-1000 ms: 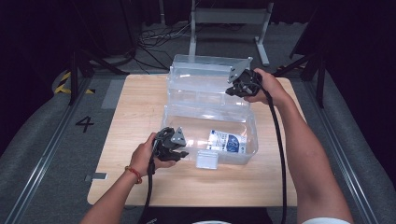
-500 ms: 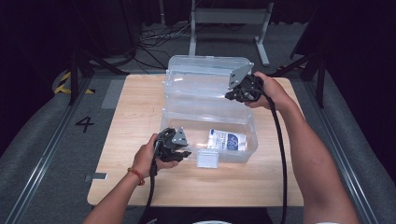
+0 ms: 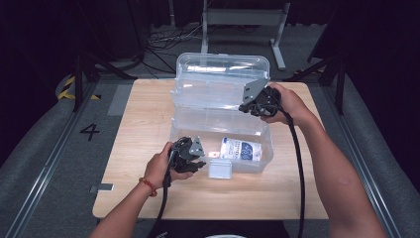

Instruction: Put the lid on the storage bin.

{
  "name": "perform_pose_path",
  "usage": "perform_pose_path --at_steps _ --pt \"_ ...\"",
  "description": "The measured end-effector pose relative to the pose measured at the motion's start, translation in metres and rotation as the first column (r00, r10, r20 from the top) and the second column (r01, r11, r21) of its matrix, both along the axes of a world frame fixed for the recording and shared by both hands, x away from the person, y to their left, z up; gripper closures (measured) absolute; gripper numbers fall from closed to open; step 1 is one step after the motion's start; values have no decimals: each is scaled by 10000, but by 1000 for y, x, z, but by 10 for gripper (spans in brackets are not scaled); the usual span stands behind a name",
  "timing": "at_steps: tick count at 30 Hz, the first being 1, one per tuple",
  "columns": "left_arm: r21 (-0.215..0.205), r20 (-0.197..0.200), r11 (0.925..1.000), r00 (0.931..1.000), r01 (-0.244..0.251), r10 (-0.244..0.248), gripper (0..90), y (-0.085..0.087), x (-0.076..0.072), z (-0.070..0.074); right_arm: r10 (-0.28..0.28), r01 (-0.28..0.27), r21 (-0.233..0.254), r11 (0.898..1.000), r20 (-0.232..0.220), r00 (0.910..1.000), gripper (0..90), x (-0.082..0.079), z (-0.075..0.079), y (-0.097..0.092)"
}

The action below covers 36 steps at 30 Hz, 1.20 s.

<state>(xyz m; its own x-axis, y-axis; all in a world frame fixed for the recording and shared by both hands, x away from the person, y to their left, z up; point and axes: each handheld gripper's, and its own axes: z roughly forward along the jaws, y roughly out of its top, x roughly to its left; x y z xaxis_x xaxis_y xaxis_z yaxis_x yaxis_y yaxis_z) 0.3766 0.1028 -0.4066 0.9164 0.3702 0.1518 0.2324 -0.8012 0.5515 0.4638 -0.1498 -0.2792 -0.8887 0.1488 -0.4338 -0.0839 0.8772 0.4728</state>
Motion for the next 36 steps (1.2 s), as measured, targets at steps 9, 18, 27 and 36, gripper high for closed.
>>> perform_pose_path --at_steps 9,18,27,36 --pt "-32 121 10000 9999 73 -73 643 1 0 -1 -234 236 313 9992 -77 9997 895 -11 -3 -7" --pt "-82 170 10000 9999 31 -29 639 1 -1 -1 -336 336 419 9986 -19 9994 891 -20 -6 -7" --pt "-164 197 9999 9998 49 -45 636 2 -2 -1 -196 201 728 9971 -74 9998 880 -29 -10 -12" --pt "-285 244 9995 9996 156 -149 633 4 -1 -1 -183 181 890 9959 9 9998 871 -35 -13 -14"
